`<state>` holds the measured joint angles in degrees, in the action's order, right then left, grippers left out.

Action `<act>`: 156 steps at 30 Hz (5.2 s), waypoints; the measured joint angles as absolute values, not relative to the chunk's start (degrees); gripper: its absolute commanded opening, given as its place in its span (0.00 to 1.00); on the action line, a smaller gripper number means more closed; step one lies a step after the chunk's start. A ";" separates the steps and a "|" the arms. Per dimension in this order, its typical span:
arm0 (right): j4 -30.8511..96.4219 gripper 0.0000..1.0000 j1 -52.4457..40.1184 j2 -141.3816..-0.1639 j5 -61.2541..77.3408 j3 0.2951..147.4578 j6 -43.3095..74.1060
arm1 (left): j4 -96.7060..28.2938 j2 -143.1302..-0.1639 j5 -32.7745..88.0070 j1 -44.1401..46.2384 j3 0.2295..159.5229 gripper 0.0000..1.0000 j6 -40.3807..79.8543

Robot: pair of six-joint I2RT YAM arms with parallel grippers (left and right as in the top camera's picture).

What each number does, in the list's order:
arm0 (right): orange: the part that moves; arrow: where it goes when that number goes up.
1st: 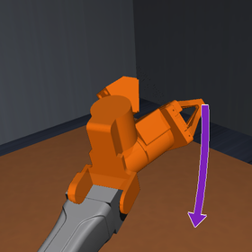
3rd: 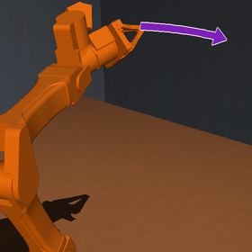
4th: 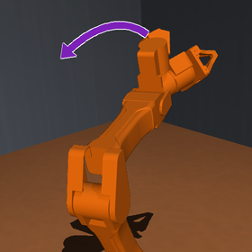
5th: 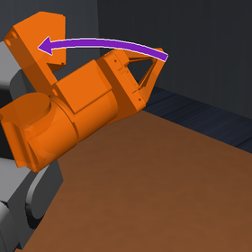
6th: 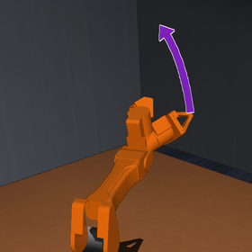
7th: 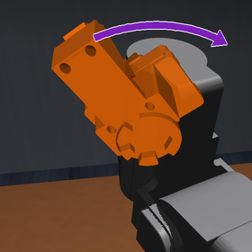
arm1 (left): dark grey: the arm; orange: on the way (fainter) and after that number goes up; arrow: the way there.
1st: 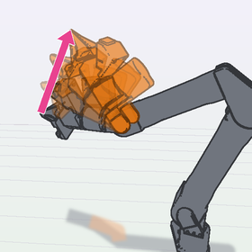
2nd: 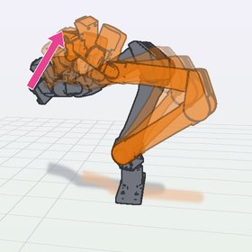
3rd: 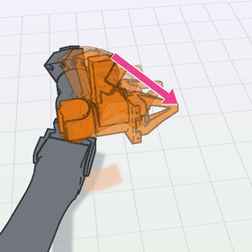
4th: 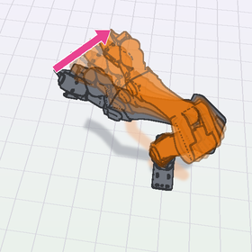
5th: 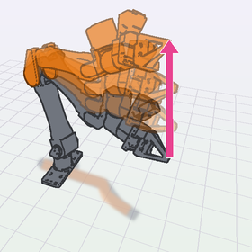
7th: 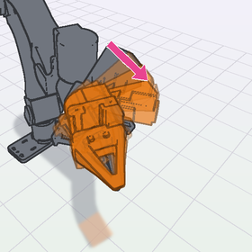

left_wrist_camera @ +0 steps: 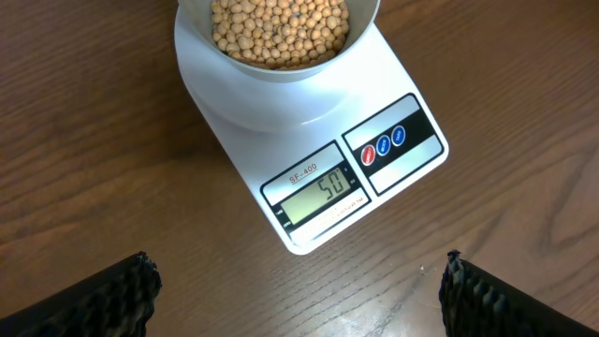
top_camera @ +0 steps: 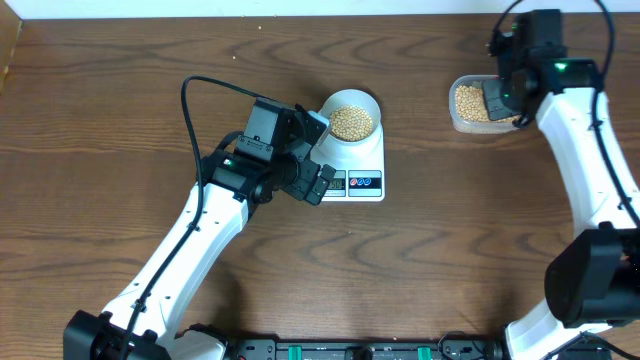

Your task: Scoop item into bowl and weigh 50g on scale

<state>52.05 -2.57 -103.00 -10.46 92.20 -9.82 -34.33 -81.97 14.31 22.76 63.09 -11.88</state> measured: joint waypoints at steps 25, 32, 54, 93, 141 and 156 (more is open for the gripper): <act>50.54 0.01 -3.97 -103.02 -6.85 92.20 -9.72 | -34.33 -81.97 14.33 22.76 63.09 0.98 -11.88; 47.94 0.01 -2.59 -103.00 4.97 92.20 -7.97 | -34.33 -81.97 14.31 22.76 63.09 0.98 -11.88; 50.43 0.01 12.80 -103.00 46.28 92.20 -6.31 | -34.33 -81.97 14.33 22.76 63.09 0.98 -11.88; 46.37 0.38 14.20 -102.89 22.83 79.59 36.56 | -34.33 -81.97 14.33 22.76 63.09 0.98 -11.88; 82.21 0.99 13.32 -41.65 14.37 79.66 2.94 | -34.37 -81.97 14.37 22.76 63.07 0.98 -11.88; 66.76 0.99 13.30 -36.18 8.99 74.41 1.52 | -34.41 -81.97 14.41 22.76 63.09 0.98 -11.90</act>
<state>66.76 13.30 -36.18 8.99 74.41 1.52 -34.41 -81.97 14.41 22.76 63.09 -11.90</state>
